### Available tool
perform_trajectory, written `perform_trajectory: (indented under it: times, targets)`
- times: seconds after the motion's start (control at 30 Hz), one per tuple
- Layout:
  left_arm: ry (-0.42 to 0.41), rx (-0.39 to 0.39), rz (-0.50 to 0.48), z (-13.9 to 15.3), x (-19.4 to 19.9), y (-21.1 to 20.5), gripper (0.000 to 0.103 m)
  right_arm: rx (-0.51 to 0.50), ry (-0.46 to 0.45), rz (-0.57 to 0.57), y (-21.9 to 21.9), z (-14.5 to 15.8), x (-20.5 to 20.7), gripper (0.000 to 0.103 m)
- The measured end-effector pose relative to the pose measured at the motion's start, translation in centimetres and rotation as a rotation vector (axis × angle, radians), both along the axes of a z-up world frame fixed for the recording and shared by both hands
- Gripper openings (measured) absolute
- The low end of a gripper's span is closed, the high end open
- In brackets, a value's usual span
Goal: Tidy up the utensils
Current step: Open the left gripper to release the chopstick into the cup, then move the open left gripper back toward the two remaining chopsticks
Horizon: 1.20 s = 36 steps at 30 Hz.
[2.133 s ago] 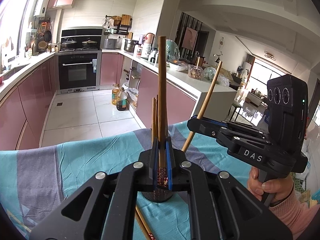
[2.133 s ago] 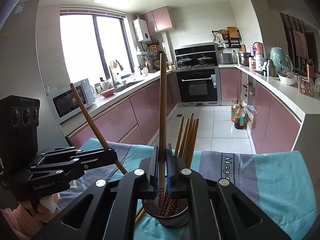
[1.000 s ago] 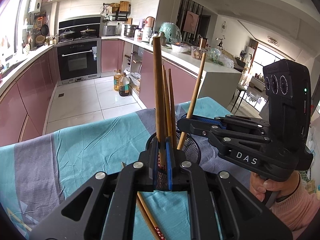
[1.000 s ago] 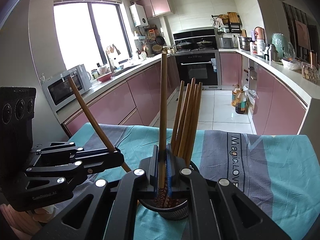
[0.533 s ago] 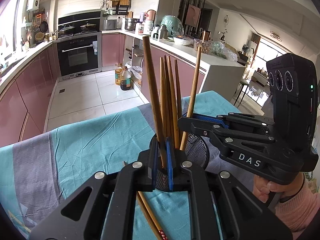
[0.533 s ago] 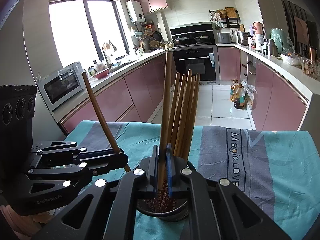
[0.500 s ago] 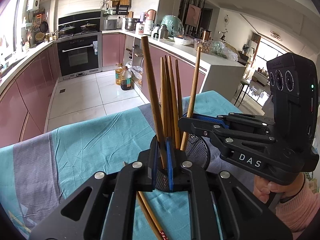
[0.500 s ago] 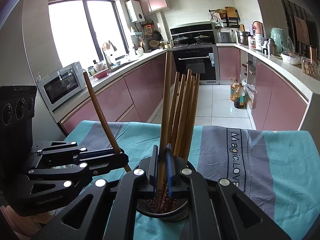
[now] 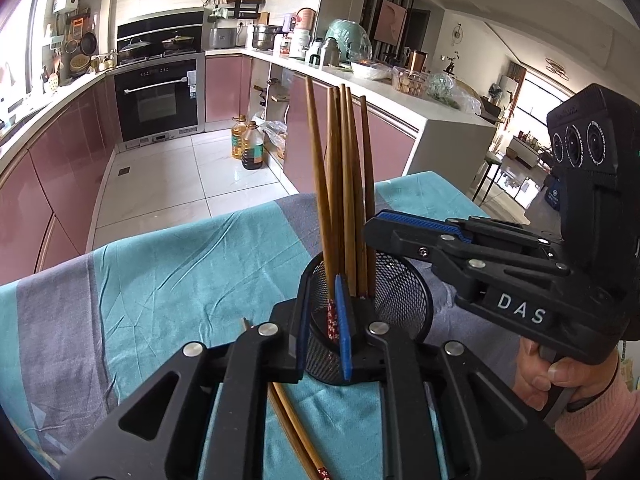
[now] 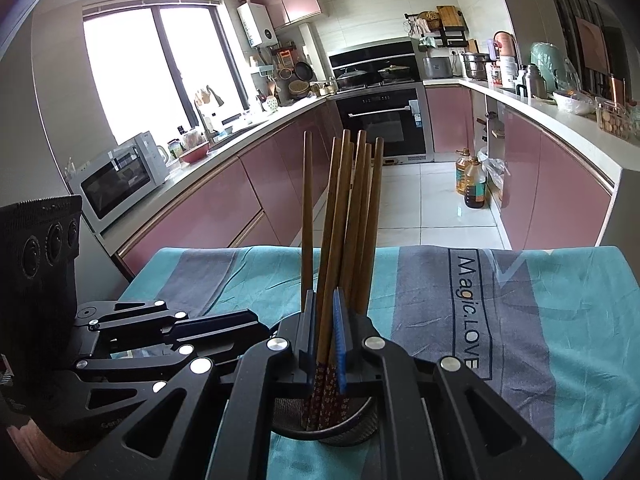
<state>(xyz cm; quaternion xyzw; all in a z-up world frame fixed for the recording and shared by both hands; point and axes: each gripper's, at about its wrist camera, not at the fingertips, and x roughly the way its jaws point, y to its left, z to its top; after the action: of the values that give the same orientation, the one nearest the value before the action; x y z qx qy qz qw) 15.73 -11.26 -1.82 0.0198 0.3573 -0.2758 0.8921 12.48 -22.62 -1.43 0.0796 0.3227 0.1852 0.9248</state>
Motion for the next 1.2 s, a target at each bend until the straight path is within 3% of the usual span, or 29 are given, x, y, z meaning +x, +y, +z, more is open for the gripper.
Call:
perform_trajectory:
  times: [0.13,0.3,0.47,0.67,0.9,1.2]
  targets:
    - [-0.006,-0.018,0.012,-0.5,-0.4,1.0,0.016,0.008,-0.003,0.006,-0.1,0.0,-0.6,0.01]
    - [-0.037,-0.038,0.054,-0.2,-1.6,2.6,0.036,0.016,-0.028,0.031,0.0,0.5,-2.2,0.022]
    - [-0.064,-0.036,0.085,-0.5,-3.4,4.2,0.045,0.024,-0.066,0.085,0.5,1.3,-4.9,0.031]
    - [-0.013,0.004,0.107,-3.1,-5.2,6.2,0.046,0.02,-0.033,0.167,1.9,-0.1,-7.5,0.035]
    - [0.11,0.065,0.075,-8.6,-6.7,6.4,0.046,0.003,0.107,0.193,3.6,-4.8,-7.7,0.035]
    - [0.145,0.132,0.07,-11.3,-6.8,5.3,0.041,0.01,0.199,0.174,4.2,-7.8,-7.2,0.035]
